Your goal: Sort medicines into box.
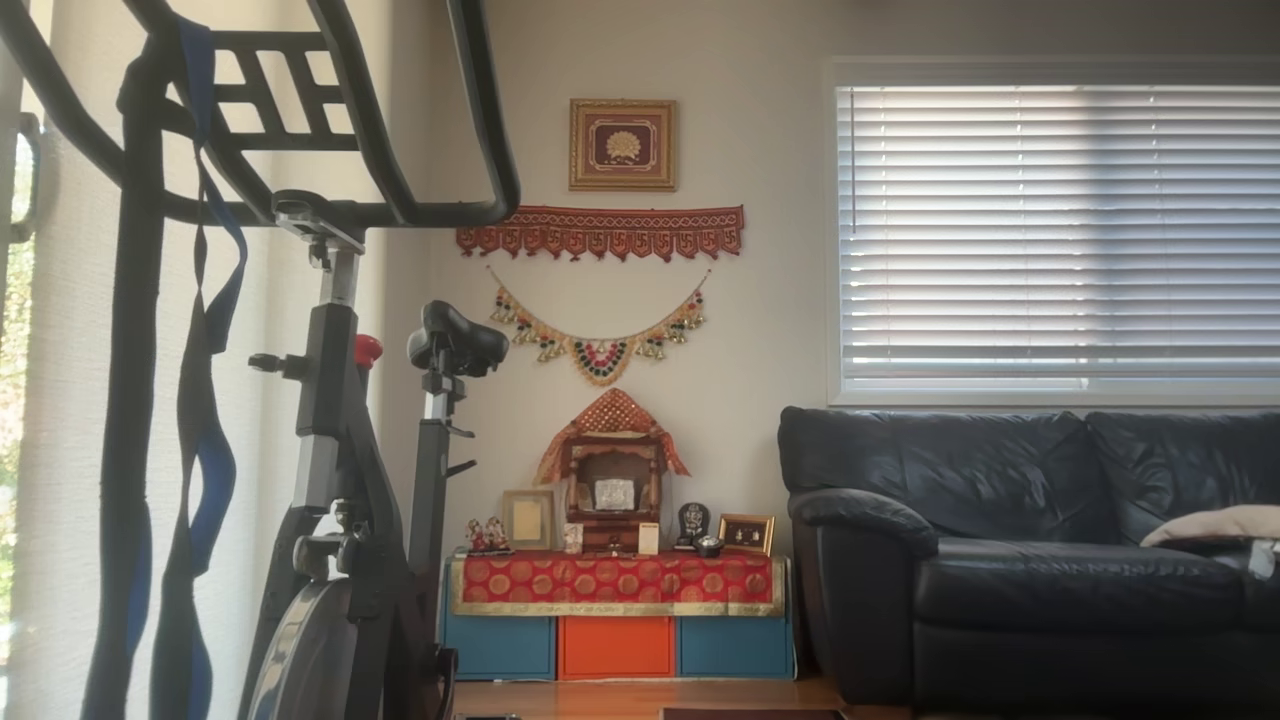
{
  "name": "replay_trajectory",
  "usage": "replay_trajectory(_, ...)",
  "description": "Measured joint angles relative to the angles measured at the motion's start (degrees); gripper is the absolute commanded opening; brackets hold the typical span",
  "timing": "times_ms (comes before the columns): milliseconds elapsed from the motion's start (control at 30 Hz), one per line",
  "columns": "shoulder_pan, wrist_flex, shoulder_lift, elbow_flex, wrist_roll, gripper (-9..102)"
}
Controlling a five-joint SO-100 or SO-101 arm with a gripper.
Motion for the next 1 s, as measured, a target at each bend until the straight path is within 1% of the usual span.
replay_trajectory(100,0.00,-1.93,0.88,1.67,0.00,24)
replay_trajectory(1000,0.00,-5.98,4.92,7.82,0.26,23)
